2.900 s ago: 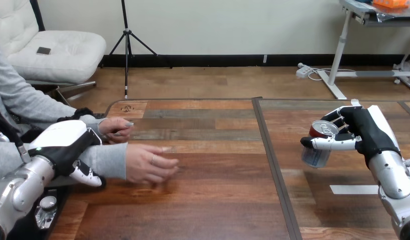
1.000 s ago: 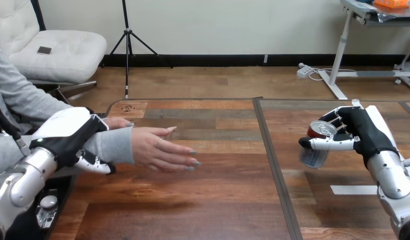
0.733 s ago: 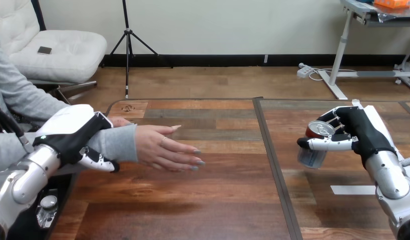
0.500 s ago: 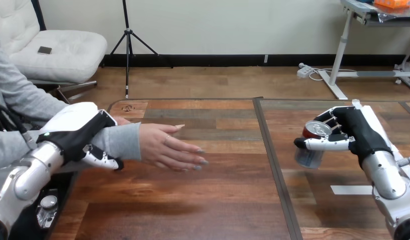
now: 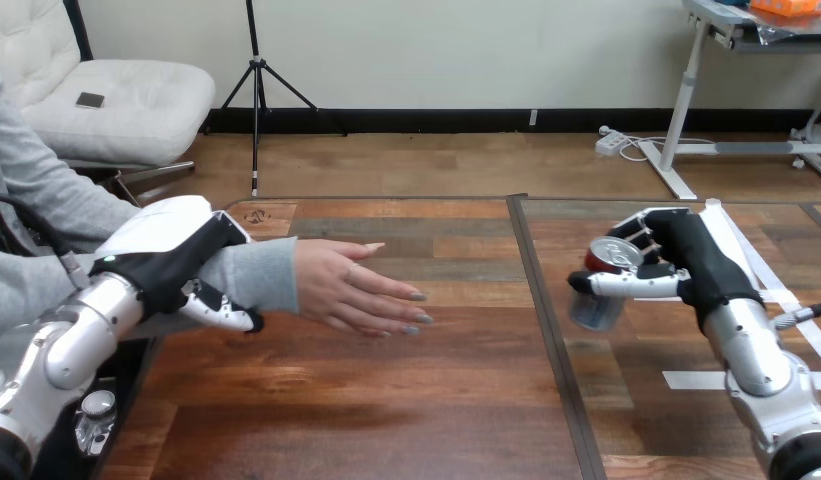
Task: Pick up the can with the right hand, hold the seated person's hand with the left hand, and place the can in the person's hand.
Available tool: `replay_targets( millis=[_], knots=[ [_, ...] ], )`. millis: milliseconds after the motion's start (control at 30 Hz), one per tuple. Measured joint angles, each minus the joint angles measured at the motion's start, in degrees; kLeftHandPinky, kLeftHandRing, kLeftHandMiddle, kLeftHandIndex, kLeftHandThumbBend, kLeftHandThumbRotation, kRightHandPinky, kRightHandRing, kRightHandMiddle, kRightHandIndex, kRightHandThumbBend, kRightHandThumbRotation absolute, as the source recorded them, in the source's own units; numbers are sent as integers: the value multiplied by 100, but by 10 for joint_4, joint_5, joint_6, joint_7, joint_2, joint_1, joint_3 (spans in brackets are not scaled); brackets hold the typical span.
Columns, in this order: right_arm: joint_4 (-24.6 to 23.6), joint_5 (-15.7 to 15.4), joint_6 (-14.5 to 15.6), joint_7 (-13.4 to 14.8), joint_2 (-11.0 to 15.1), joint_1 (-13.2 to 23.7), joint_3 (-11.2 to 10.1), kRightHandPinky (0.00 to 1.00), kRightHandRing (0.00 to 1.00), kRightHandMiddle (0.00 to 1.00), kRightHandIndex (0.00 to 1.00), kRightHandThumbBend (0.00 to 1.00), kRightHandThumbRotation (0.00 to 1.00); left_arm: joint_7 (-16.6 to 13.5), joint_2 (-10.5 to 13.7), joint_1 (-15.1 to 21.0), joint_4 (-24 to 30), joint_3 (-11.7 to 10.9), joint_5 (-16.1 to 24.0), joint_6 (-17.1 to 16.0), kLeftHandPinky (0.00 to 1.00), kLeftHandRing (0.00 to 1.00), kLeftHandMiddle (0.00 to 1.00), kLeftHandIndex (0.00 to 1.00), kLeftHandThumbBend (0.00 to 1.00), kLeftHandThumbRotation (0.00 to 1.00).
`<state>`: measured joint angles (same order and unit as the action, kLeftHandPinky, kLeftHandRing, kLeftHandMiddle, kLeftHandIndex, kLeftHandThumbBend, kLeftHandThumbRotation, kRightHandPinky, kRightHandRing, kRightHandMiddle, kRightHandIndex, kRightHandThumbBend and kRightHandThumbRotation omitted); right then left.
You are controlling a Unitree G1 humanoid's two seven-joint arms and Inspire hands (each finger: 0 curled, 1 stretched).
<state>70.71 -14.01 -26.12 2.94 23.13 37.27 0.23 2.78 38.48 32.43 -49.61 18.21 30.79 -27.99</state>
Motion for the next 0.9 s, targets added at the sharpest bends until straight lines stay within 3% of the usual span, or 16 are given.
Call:
replay_targets(
  millis=[900],
  knots=[
    [-11, -2, -10, 9, -40, 4, 11, 36, 38, 42, 45, 79, 0, 12, -41, 0, 13, -1, 0, 9, 13, 18, 25, 26, 63, 0]
  ],
)
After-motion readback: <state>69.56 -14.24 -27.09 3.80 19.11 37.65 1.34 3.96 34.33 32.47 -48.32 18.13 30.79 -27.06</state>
